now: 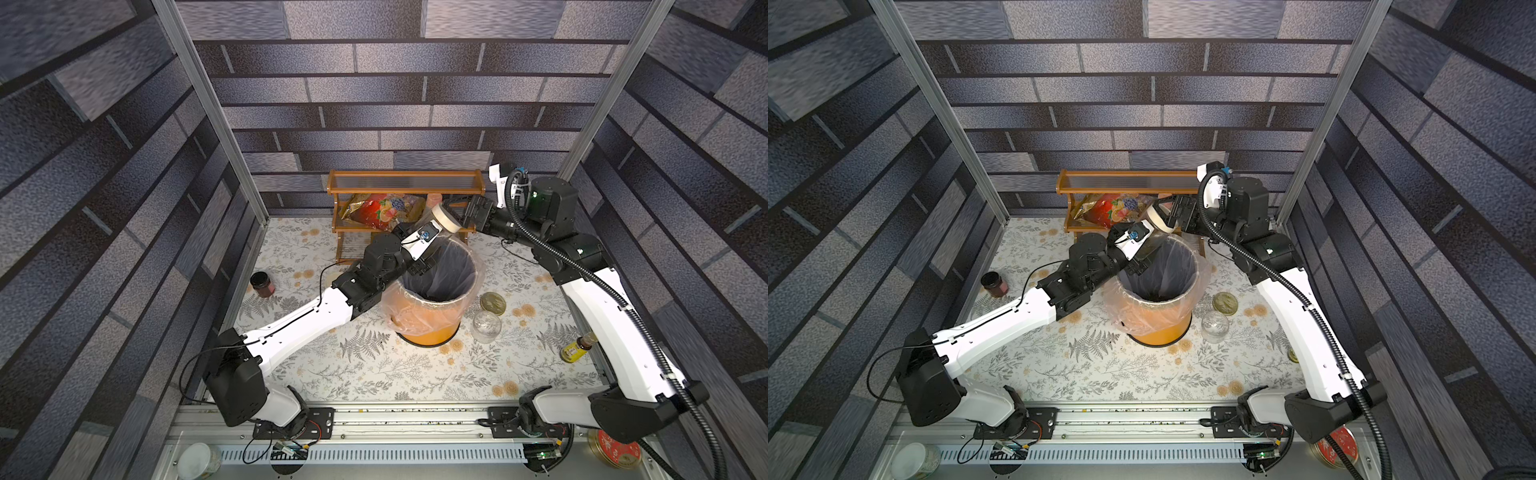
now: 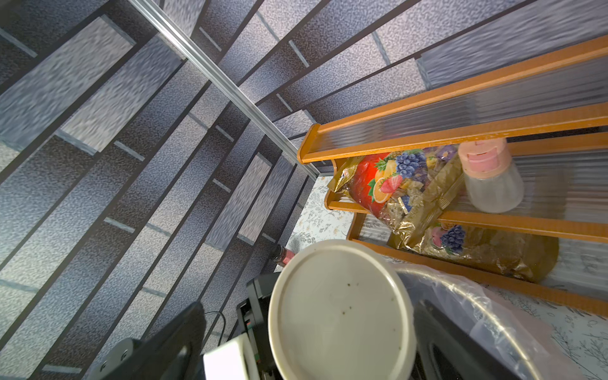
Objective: Empty moldy tea leaves from jars
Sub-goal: Unscrew the lid from the jar.
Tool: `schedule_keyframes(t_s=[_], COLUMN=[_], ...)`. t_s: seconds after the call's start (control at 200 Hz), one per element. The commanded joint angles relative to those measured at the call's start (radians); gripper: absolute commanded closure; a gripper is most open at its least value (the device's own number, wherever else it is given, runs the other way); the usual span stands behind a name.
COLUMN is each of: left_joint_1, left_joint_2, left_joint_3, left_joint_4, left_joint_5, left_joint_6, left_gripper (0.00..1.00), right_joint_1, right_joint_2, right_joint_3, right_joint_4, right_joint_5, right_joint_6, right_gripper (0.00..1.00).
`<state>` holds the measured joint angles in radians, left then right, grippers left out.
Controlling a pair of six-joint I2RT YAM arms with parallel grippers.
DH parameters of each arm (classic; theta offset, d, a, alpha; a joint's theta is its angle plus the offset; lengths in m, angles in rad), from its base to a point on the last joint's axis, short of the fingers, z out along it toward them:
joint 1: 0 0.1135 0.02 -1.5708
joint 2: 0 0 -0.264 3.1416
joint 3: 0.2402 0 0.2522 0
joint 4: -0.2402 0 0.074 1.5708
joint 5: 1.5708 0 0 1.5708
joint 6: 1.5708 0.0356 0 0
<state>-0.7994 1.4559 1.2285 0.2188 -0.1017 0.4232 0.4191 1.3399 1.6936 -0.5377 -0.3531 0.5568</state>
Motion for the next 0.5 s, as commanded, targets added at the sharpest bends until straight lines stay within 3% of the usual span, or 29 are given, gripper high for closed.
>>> schedule_keyframes(t_s=[0.0,0.496], left_joint_1=[-0.011,-0.042], left_joint_2=[-0.017,0.017], left_joint_3=[0.053,0.075], left_joint_4=[0.113,0.157], left_joint_5=[-0.039,-0.084], left_joint_6=[0.028,0.098], left_gripper=[0.69,0.68], right_joint_1=[0.005,0.004], right_joint_2=[0.015,0.073], right_joint_3=[0.027,0.058], right_joint_4=[-0.048,-0.006], right_joint_5=[0.060,0.026], right_joint_6=[-0.011,0.061], right_gripper=[0.00,0.00])
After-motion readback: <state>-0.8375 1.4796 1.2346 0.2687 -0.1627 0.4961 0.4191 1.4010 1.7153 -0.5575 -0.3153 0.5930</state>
